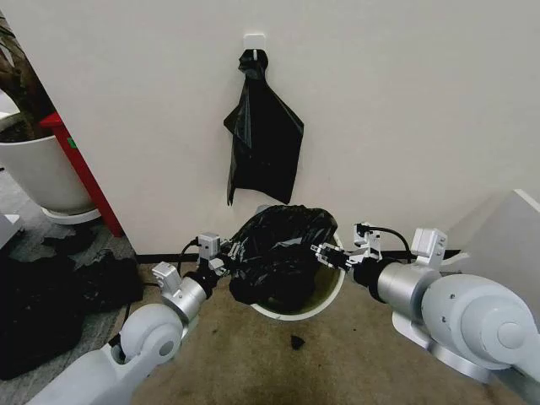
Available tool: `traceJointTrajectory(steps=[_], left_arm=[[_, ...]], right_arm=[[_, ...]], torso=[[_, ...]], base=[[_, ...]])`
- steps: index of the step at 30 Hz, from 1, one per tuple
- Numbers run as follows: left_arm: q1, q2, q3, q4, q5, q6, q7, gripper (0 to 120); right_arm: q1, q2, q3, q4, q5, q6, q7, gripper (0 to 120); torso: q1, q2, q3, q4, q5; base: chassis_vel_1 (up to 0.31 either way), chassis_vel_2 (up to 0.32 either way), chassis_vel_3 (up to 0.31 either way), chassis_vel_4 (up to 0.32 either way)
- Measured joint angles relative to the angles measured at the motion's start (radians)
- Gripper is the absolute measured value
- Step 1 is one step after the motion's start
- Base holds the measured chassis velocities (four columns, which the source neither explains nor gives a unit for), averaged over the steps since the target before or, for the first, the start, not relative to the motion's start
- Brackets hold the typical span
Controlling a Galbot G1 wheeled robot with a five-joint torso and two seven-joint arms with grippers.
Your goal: Place the garbage bag over the trash bin.
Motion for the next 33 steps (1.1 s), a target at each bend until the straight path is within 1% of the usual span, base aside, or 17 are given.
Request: traceJointTrajectory(steps=[1,2,3,11,18,21,28,31,33], left_arm=[[0.0,0.0,-0.002,0.001,-0.001,0.0,0.001,5],[0.0,0.0,-0.003,0.002,-0.002,0.0,0.001,5],[0.0,-0.001,-0.005,0.004,-0.002,0.0,0.001,5],[-0.007,-0.006,-0.016,0.018,-0.02,0.0,0.001,5],[-0.016,-0.014,-0.031,0.023,-0.052,0.0,-0.013,5],[-0.018,-0.014,-0.038,0.029,-0.059,0.0,-0.017,5],[-0.015,-0.021,-0.04,0.039,-0.06,-0.001,-0.017,5],[-0.015,-0.024,-0.04,0.039,-0.059,-0.001,-0.022,5],[-0.016,-0.024,-0.039,0.039,-0.058,-0.001,-0.023,5]], right_arm=[[-0.002,-0.003,0.002,0.0,0.0,0.0,-0.002,7],[-0.003,-0.006,0.003,0.001,0.0,-0.001,-0.002,5],[-0.006,-0.011,0.006,0.001,0.001,-0.001,-0.002,0],[-0.022,-0.044,0.024,0.001,0.007,0.001,0.001,0],[-0.109,-0.054,0.057,0.001,-0.016,0.015,0.024,0],[-0.123,-0.06,0.066,0.001,-0.023,0.022,0.036,0],[-0.122,-0.078,0.08,0.001,-0.027,0.037,0.07,0],[-0.115,-0.086,0.082,0.0,-0.083,0.027,0.056,0],[-0.103,-0.092,0.087,0.0,-0.094,0.023,0.038,0]], torso=[[0.0,0.0,0.0,0.0,0.0],[0.0,0.0,0.0,0.0,0.0001],[0.0,0.0,0.0,0.0001,0.0],[0.0,0.0,0.0,0.0001,0.0],[0.0,0.0,0.0,-0.0001,0.0001],[0.0,0.0,0.0,-0.0002,0.0],[0.0,0.0,0.0,0.0,0.0],[0.0,0.0,0.0,-0.0001,0.0],[0.0,0.0,0.0,-0.0001,0.0001]], base=[[0.0,0.0,0.0,0.0],[0.0,0.0,0.0,0.0],[0.0,0.0,0.0,0.0],[0.0,0.0,0.0,0.0],[0.0,0.0,0.0,0.0],[0.0,0.0,0.0,0.0],[0.0,0.0,0.0,0.0],[0.0,0.0,0.0,0.0],[0.0,0.0,0.0,0.0]])
